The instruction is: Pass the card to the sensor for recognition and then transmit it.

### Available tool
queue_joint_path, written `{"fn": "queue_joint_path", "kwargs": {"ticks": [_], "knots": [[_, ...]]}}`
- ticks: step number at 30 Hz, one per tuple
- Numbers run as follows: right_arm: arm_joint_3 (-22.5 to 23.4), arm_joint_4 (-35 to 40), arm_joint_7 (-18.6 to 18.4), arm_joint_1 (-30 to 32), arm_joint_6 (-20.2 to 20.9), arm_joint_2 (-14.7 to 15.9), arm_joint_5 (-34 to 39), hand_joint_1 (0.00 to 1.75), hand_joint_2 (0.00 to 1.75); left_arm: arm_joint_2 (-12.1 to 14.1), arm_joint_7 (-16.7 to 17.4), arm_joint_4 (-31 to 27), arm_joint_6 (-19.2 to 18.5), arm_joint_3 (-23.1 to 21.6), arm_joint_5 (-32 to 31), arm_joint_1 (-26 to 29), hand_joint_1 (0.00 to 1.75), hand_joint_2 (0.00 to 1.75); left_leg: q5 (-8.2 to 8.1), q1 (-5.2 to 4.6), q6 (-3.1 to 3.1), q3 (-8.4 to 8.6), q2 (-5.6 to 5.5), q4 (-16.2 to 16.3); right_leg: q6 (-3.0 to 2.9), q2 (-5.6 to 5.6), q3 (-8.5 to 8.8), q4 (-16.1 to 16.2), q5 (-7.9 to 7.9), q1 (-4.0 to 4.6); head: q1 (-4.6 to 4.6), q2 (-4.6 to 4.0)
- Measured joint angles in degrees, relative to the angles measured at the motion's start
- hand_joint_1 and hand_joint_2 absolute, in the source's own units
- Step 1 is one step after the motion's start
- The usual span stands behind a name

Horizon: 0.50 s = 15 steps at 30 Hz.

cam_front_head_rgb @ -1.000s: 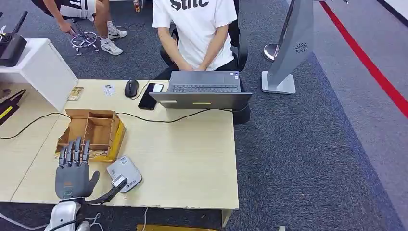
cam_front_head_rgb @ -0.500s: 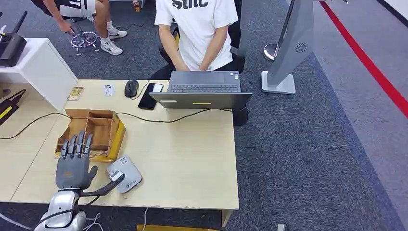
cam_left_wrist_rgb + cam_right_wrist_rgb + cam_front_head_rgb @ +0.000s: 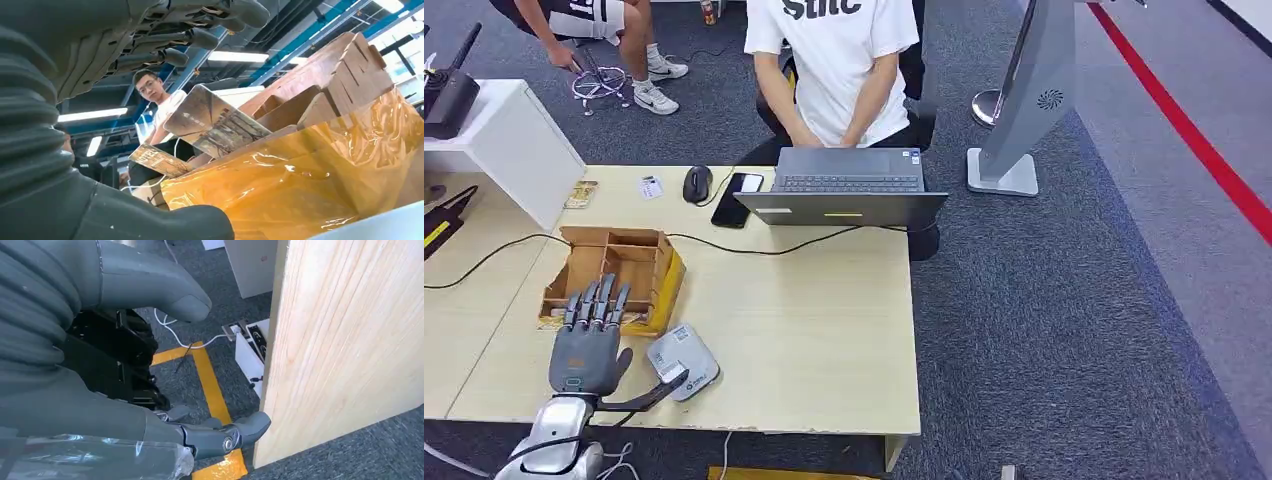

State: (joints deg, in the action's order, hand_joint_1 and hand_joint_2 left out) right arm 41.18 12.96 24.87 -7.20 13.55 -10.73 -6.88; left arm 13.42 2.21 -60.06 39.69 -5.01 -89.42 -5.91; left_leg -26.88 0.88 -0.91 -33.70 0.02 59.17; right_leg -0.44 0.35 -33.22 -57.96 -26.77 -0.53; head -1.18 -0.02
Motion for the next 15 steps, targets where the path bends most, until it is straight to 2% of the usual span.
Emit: {"fn": "queue_joint_path", "kwargs": {"ticks": [15], "knots": [[0.4, 0.0, 0.4, 0.0, -0.2, 0.0, 0.0, 0.0, 1.75, 0.0, 1.1, -0.7, 0.0, 0.0, 0.0, 0.4, 0.0, 1.75, 0.0, 0.0, 0.0, -0.01, 0.0, 0.0, 0.0, 0.0, 0.0, 0.0, 0.0, 0.0, 0.0, 0.0]]}}
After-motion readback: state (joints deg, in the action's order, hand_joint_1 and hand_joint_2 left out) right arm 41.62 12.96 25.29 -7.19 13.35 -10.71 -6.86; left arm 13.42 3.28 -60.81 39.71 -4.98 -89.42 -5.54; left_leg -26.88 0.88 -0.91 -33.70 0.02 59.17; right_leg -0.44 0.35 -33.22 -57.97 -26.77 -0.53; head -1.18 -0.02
